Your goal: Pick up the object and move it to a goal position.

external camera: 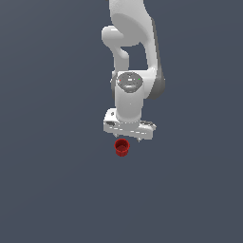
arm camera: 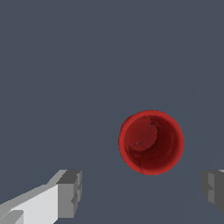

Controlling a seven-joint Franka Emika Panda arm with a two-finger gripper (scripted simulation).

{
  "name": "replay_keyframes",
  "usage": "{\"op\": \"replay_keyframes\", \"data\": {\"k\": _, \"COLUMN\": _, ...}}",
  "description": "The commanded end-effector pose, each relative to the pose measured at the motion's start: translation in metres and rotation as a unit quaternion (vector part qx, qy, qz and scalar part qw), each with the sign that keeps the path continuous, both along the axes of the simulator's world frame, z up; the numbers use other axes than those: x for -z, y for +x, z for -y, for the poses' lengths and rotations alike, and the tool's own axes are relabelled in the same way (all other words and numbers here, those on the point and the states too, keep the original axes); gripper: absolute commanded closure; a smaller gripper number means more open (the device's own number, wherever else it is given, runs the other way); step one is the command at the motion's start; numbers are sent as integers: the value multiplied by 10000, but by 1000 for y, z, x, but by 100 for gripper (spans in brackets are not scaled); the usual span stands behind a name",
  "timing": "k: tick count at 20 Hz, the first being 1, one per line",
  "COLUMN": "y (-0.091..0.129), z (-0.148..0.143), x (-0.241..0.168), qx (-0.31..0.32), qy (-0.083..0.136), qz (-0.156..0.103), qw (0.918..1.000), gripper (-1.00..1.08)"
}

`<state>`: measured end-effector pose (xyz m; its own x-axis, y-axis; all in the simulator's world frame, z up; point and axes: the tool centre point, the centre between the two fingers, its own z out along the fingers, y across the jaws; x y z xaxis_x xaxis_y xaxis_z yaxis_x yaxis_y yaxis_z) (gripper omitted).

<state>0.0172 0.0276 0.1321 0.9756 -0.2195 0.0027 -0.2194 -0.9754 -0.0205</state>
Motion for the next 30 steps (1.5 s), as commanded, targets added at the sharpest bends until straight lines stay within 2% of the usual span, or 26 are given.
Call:
{"op": "replay_keyframes", "data": {"k": 1, "y": 2, "z": 7, "x": 9, "qx": 349, "qy": -19, "qz": -16, "qw": 9994, "gripper": -92}}
{"op": "replay_keyframes", "data": {"k": 12, "y": 6, "z": 24, "x": 33, "qx": 1199, "qy": -86, "qz": -46, "qw": 9927, "gripper": -92}}
{"op": "replay_keyframes", "data": {"k": 20, "y": 6, "z": 25, "x": 38, "qx": 1238, "qy": -90, "qz": -50, "qw": 9923, "gripper": -92}}
{"op": "replay_keyframes", "data": {"k": 30, "y": 5, "z": 25, "x": 81, "qx": 1261, "qy": -92, "qz": -48, "qw": 9920, "gripper": -92}}
